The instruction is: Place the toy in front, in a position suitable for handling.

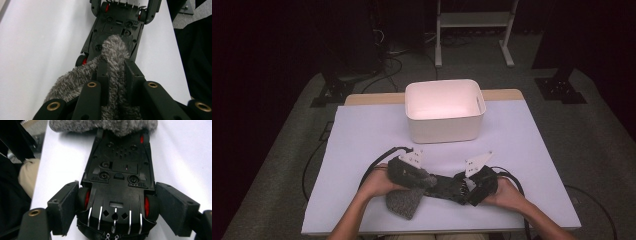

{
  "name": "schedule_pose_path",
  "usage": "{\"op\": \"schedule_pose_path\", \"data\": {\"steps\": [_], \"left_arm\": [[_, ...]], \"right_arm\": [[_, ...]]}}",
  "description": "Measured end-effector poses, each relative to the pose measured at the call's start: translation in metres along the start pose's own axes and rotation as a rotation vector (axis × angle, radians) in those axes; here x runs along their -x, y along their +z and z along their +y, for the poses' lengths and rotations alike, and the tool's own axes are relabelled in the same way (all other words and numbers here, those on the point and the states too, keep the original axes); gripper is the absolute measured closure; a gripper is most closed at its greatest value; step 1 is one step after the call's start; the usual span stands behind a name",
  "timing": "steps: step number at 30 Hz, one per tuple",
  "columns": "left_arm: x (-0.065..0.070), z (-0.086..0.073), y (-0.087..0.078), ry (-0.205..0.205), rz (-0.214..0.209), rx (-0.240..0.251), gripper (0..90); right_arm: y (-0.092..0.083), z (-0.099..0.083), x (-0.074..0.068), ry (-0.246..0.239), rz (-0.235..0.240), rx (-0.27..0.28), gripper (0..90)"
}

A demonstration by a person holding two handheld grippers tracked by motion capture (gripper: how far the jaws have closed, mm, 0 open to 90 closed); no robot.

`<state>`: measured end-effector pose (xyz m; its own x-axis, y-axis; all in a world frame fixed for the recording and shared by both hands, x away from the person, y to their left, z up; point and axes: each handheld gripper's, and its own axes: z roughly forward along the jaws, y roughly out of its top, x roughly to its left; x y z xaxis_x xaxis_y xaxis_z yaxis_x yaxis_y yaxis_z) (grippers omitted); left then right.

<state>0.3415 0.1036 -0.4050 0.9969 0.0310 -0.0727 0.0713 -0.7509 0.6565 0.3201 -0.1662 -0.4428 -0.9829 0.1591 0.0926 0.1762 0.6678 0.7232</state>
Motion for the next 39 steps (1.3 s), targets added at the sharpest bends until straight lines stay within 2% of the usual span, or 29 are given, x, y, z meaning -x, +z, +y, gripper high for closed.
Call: {"op": "schedule_pose_path", "data": {"steps": [1,2,4,8,9,10,14,15,19,24,31,33,39], "left_arm": [[-0.001,0.001,0.000,0.002,-0.002,0.003,76.4],[-0.001,0.002,0.000,0.007,-0.004,0.003,76.4],[-0.002,0.005,0.002,0.006,-0.007,0.002,76.4],[-0.001,0.011,0.008,0.035,-0.029,-0.015,76.8],[-0.001,0.013,0.011,0.045,-0.046,-0.025,76.8],[-0.001,0.014,0.014,0.052,-0.056,-0.031,76.9],[-0.001,0.019,0.020,0.057,-0.071,-0.028,76.9],[-0.001,0.022,0.023,0.060,-0.074,-0.028,76.9],[-0.001,0.028,0.028,0.073,-0.083,-0.034,76.9],[-0.001,0.040,0.037,0.093,-0.096,-0.030,76.9],[0.003,0.062,0.054,0.149,-0.132,-0.030,76.9],[0.004,0.066,0.059,0.166,-0.135,-0.046,76.9],[0.006,0.061,0.054,0.162,-0.126,-0.061,77.0]], "right_arm": [[0.000,0.000,-0.001,0.003,0.001,0.000,20.5],[0.003,-0.002,-0.002,0.005,0.007,-0.024,20.4],[0.004,-0.002,-0.003,0.009,0.008,-0.031,20.4],[0.008,-0.003,-0.004,0.007,0.004,-0.030,21.0],[0.008,-0.003,-0.004,-0.001,0.000,-0.031,21.3],[0.007,-0.002,-0.005,-0.039,-0.016,-0.036,22.8],[0.006,-0.001,-0.003,-0.045,-0.003,-0.035,23.0],[0.006,0.000,0.000,-0.069,0.010,-0.035,23.1],[0.005,-0.001,0.002,-0.058,0.026,-0.018,23.1],[0.006,-0.002,0.001,-0.042,0.023,-0.013,22.9],[0.006,-0.003,-0.002,-0.037,0.006,-0.012,22.9],[0.006,-0.004,-0.002,-0.037,0.003,-0.018,22.9],[0.006,-0.005,-0.002,-0.045,0.004,-0.026,23.0]]}}
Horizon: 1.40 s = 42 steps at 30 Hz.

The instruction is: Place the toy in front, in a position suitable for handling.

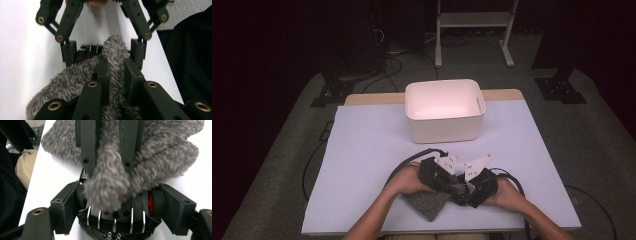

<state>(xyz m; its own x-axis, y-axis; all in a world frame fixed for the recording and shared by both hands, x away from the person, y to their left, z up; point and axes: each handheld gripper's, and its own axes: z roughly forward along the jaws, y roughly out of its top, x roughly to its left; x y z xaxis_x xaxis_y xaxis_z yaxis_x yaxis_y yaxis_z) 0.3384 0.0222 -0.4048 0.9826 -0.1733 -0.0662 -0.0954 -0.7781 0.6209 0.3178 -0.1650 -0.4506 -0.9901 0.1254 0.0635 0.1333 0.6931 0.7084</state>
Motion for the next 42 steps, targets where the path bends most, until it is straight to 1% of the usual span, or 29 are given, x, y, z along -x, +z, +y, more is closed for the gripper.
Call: {"op": "schedule_pose_path", "data": {"steps": [1,2,3,5,7,8,14,17,18,19,21,22,27,28,31,33,35,36,38,39,42], "left_arm": [[0.000,-0.003,-0.002,-0.003,0.005,0.000,77.0],[0.000,-0.004,-0.004,-0.004,0.007,-0.003,77.0],[0.002,-0.010,-0.007,-0.025,0.008,0.004,77.0],[0.001,-0.013,-0.009,-0.028,0.009,0.006,77.0],[0.002,-0.019,-0.013,-0.044,0.015,0.006,77.0],[0.002,-0.023,-0.017,-0.050,0.025,-0.001,77.0],[0.004,-0.029,-0.021,-0.060,0.030,0.001,76.9],[0.004,-0.028,-0.019,-0.057,0.026,0.008,77.0],[0.003,-0.027,-0.016,-0.054,0.017,0.021,77.0],[0.003,-0.027,-0.016,-0.054,0.017,0.021,77.0],[0.003,-0.024,-0.012,-0.054,0.005,0.037,77.0],[0.003,-0.020,-0.010,-0.041,0.002,0.036,77.0],[0.002,-0.006,0.001,-0.006,-0.016,0.036,77.0],[0.001,-0.005,0.003,-0.004,-0.020,0.034,77.1],[0.000,-0.007,0.002,-0.010,-0.023,0.037,77.3],[0.000,-0.009,-0.002,-0.018,-0.018,0.035,77.3],[0.001,-0.015,-0.008,-0.024,-0.004,0.025,77.3],[0.001,-0.015,-0.008,-0.024,-0.004,0.025,77.2],[0.003,-0.025,-0.015,-0.037,0.007,0.021,77.2],[0.003,-0.025,-0.015,-0.037,0.007,0.021,77.3],[0.005,-0.038,-0.024,-0.058,0.024,0.016,77.3]], "right_arm": [[0.000,0.000,0.002,-0.015,0.005,0.000,22.9],[0.000,0.000,0.003,-0.016,0.009,0.000,22.9],[0.000,0.000,0.003,-0.010,0.014,0.003,23.0],[0.000,-0.001,0.003,-0.007,0.016,0.003,22.9],[-0.001,0.000,0.003,-0.014,0.017,0.004,23.0],[-0.001,0.000,0.003,-0.015,0.019,0.005,23.0],[-0.001,0.002,0.004,-0.024,0.023,0.004,23.0],[-0.001,0.002,0.003,-0.020,0.018,0.004,22.9],[0.000,0.001,0.001,-0.004,0.008,0.004,22.8],[0.000,0.001,0.001,-0.004,0.008,0.004,22.8],[0.000,0.000,0.000,0.001,0.002,0.005,22.8],[0.000,0.000,0.001,0.000,0.000,0.003,22.8],[0.001,-0.002,0.001,0.008,0.002,0.010,22.8],[0.001,-0.003,0.001,0.010,0.000,0.005,22.8],[0.001,-0.004,0.000,0.006,-0.003,0.006,22.8],[0.001,-0.003,0.001,0.009,0.005,0.013,22.9],[0.000,-0.002,0.001,0.012,0.010,0.023,22.9],[0.000,-0.002,0.001,0.012,0.010,0.023,22.9],[0.000,-0.002,0.001,0.010,0.009,0.025,22.9],[0.000,-0.002,0.001,0.010,0.009,0.025,22.9],[0.000,-0.002,0.002,0.008,0.008,0.029,22.9]]}}
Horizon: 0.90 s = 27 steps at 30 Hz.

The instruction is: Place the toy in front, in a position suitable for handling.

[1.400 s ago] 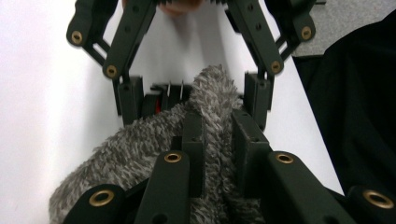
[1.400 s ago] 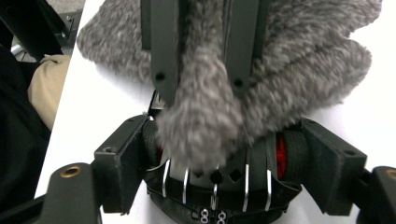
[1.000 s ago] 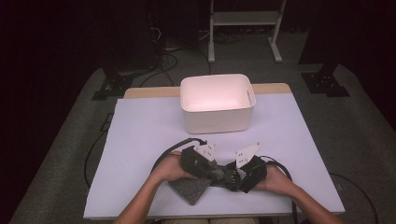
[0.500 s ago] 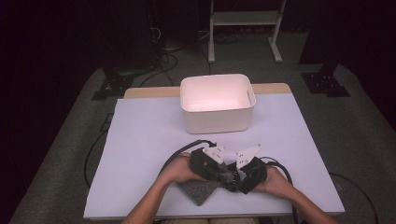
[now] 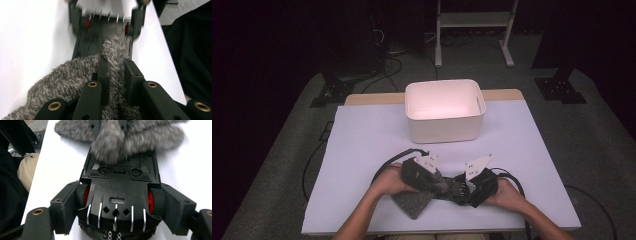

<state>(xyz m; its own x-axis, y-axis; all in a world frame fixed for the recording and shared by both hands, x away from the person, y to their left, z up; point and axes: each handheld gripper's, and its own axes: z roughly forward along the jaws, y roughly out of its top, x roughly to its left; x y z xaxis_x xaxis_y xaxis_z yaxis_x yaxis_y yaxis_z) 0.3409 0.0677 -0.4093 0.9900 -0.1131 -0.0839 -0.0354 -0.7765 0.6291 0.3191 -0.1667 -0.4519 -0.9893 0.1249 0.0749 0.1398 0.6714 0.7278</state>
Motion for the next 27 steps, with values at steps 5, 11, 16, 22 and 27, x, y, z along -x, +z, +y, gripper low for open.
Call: {"op": "schedule_pose_path", "data": {"steps": [5,11,16,22,27], "left_arm": [[-0.001,-0.029,-0.019,-0.061,0.054,-0.033,77.1],[-0.003,-0.049,-0.031,-0.111,0.077,-0.026,77.1],[-0.006,-0.048,-0.028,-0.111,0.069,-0.010,77.0],[-0.014,-0.032,-0.021,-0.100,0.062,0.014,77.0],[-0.020,-0.014,-0.011,-0.078,0.060,0.010,77.0]], "right_arm": [[-0.001,0.001,0.000,-0.004,0.000,0.011,22.9],[-0.001,0.001,0.002,-0.009,0.007,0.011,23.0],[-0.001,0.002,0.002,-0.019,0.004,0.014,23.1],[0.000,0.002,0.002,-0.030,0.000,0.015,23.2],[0.000,0.003,0.001,-0.039,-0.005,0.015,23.2]]}}
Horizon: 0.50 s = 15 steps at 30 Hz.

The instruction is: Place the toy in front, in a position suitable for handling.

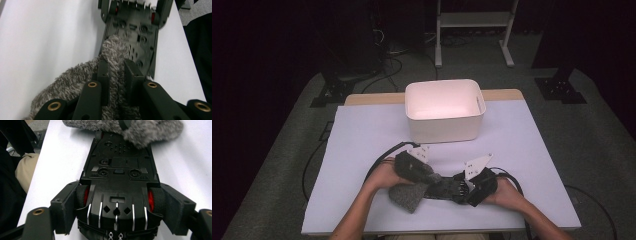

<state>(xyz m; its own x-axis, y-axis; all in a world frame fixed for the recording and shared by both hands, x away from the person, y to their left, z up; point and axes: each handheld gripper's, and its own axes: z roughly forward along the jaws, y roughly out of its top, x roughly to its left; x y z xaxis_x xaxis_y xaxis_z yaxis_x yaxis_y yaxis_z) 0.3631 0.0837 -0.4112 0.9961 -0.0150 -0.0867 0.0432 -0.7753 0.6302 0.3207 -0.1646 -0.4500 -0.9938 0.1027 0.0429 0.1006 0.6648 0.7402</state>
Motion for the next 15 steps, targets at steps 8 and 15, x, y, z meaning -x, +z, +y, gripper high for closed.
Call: {"op": "schedule_pose_path", "data": {"steps": [8,15], "left_arm": [[0.002,-0.004,-0.003,-0.006,0.015,-0.022,76.7],[0.006,-0.032,-0.019,-0.052,0.023,-0.028,76.5]], "right_arm": [[0.000,-0.001,0.000,-0.012,-0.001,0.000,23.3],[0.000,-0.001,0.000,-0.031,-0.003,0.002,23.3]]}}
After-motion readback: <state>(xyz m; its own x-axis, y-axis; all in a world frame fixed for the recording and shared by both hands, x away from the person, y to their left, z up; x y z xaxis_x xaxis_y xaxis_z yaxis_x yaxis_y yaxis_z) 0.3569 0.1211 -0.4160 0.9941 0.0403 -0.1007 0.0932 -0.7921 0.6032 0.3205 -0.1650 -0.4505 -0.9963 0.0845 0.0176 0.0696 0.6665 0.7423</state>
